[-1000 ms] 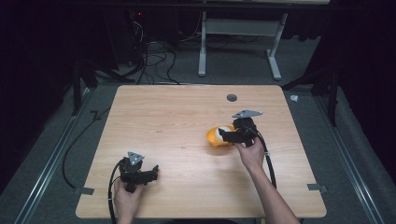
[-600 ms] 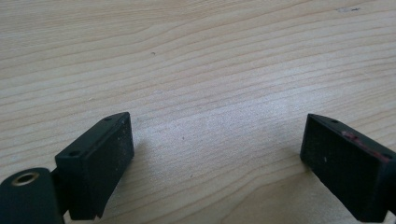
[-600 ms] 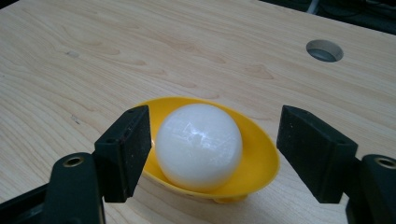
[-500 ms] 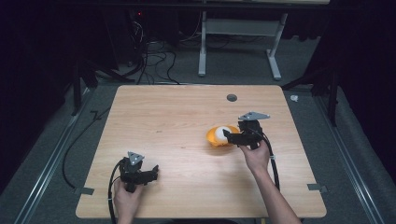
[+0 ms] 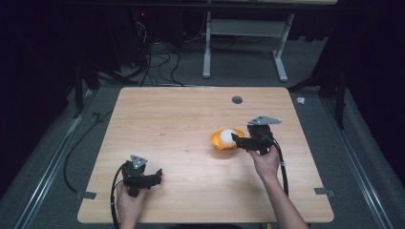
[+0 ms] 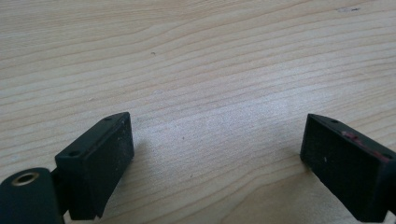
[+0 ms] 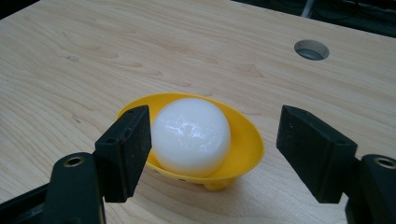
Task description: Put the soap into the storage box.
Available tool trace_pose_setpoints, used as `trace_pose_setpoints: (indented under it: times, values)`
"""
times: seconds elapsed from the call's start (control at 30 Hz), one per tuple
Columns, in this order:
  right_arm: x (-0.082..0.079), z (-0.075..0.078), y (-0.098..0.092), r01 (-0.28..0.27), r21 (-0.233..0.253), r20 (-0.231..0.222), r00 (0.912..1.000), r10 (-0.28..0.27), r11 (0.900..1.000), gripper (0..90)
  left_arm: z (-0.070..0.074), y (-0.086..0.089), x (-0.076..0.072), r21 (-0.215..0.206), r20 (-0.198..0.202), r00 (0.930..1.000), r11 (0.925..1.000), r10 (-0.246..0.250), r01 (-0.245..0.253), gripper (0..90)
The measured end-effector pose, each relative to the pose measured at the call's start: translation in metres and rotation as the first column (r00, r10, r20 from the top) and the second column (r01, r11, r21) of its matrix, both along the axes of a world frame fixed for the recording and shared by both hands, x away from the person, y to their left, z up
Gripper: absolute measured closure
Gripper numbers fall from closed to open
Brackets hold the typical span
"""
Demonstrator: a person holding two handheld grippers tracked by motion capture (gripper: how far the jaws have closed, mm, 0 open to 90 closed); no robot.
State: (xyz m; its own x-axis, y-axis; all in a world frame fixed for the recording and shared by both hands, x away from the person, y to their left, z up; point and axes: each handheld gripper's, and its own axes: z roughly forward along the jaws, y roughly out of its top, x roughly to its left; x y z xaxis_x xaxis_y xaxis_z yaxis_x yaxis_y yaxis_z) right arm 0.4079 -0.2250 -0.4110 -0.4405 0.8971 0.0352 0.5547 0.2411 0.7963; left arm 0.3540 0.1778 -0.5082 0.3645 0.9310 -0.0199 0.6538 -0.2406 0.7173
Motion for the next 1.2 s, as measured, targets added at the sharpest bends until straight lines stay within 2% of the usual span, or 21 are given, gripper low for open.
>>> trace_pose_setpoints:
  times: [1.2]
  values:
    - [-0.024,0.007,-0.023,0.028,0.022,0.036,0.9989,-0.029,0.999,27.5,0.000,0.000,0.000,0.000,0.000,1.0000,1.0000,0.000,0.000,9.9]
